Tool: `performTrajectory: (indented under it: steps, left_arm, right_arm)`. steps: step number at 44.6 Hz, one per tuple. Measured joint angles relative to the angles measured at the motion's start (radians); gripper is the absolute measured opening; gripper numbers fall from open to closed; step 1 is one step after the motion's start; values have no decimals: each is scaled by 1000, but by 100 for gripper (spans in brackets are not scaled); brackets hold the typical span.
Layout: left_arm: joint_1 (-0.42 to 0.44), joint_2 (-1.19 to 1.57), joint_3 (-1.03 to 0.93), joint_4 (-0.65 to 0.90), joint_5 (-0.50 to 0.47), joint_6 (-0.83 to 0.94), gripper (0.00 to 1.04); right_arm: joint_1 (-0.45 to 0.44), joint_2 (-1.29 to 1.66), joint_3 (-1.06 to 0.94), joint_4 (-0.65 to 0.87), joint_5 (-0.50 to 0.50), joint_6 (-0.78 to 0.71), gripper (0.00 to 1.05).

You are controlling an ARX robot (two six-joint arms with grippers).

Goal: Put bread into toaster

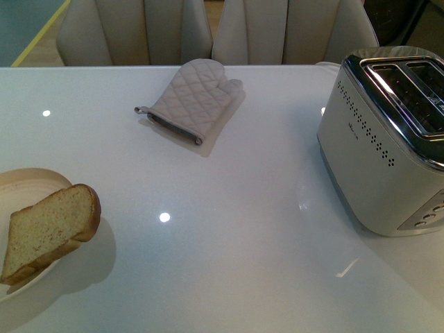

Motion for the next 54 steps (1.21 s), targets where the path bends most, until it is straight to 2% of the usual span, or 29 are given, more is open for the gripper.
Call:
performTrajectory:
  steps: [21,25,29,34,40,54]
  left_arm:
    - [0,2,1,-5,6,-13,98]
    - [14,89,61,-156,77,-204,98]
    - [30,193,94,-147,110,-392,98]
    - [107,399,160,3,170,-537,98]
    - [222,735,227,223,211,-552,98]
    - [373,1348,317,514,150,-441,98]
  right_arm:
    - [0,0,0,0,0,0,96]
    - [0,0,0,0,0,0,96]
    - [0,0,0,0,0,0,96]
    - [0,0,0,0,0,0,96]
    - [0,0,0,0,0,0,96]
    - [0,0,0,0,0,0,96]
